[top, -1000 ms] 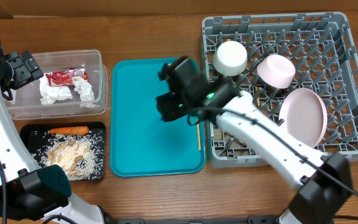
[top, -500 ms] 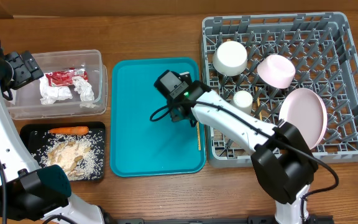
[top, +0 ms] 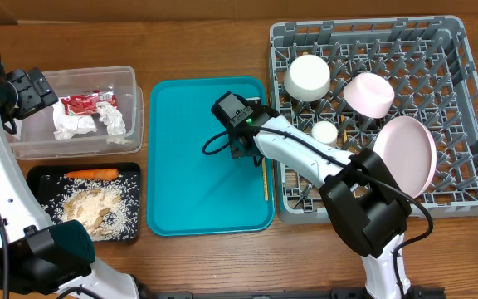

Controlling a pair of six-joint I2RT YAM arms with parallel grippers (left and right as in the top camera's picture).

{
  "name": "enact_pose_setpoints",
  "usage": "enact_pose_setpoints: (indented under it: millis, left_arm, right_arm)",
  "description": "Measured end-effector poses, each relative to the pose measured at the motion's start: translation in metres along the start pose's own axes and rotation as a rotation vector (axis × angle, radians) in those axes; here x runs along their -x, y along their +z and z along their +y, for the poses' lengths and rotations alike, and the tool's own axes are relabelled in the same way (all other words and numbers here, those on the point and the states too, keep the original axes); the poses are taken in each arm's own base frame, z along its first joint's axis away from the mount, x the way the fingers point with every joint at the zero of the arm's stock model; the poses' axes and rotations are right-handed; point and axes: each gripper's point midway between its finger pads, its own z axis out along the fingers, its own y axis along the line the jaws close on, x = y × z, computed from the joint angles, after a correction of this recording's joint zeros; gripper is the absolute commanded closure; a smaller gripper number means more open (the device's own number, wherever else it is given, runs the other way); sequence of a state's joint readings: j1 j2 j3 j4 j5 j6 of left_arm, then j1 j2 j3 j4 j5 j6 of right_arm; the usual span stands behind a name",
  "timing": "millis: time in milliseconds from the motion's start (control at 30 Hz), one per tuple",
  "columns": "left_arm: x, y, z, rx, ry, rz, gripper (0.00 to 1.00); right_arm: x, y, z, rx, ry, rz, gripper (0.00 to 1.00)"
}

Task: Sort waste into correct bins and load items into the dishwasher
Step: 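Lower the right gripper and grasp the second wooden chopstick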

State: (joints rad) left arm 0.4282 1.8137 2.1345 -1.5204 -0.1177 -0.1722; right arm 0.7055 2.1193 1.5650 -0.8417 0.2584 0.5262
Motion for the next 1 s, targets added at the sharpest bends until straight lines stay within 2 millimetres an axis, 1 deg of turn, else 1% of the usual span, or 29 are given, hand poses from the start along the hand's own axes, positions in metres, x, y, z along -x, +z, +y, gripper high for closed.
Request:
enact_pose_setpoints:
  millis: [67, 133, 233, 333, 667, 833, 900, 1000]
  left_arm:
    - [0.000, 0.000, 0.000, 0.000, 0.000, 0.000, 0.00]
    - [0.000, 0.000, 0.000, 0.000, 0.000, 0.000, 0.00]
    - [0.000, 0.000, 0.000, 0.000, 0.000, 0.000, 0.00]
    - [0.000, 0.000, 0.000, 0.000, 0.000, 0.000, 0.00]
    - [0.000, 0.000, 0.000, 0.000, 0.000, 0.000, 0.00]
    - [0.000, 0.000, 0.000, 0.000, 0.000, 0.000, 0.00]
    - [0.000, 0.000, 0.000, 0.000, 0.000, 0.000, 0.00]
    - [0.000, 0.000, 0.000, 0.000, 0.000, 0.000, 0.00]
  right_arm:
    - [0.002, 0.001, 0.000, 0.004, 0.031, -0.007, 0.38]
    - [0.002, 0.004, 0.000, 0.000, 0.045, -0.002, 0.32]
    - [-0.003, 0.021, 0.002, -0.006, 0.059, 0.016, 0.32]
    - [0.003, 0.022, 0.009, 0.017, 0.076, 0.002, 0.32]
    - [0.001, 0.021, 0.015, 0.062, 0.086, 0.031, 0.36]
    - [-0.009, 0.016, 0.018, 0.084, 0.079, 0.092, 0.36]
    - [-0.012, 0.015, 0.020, 0.095, 0.078, 0.112, 0.36]
    - [-0.018, 0.012, 0.025, 0.126, 0.075, 0.152, 0.30]
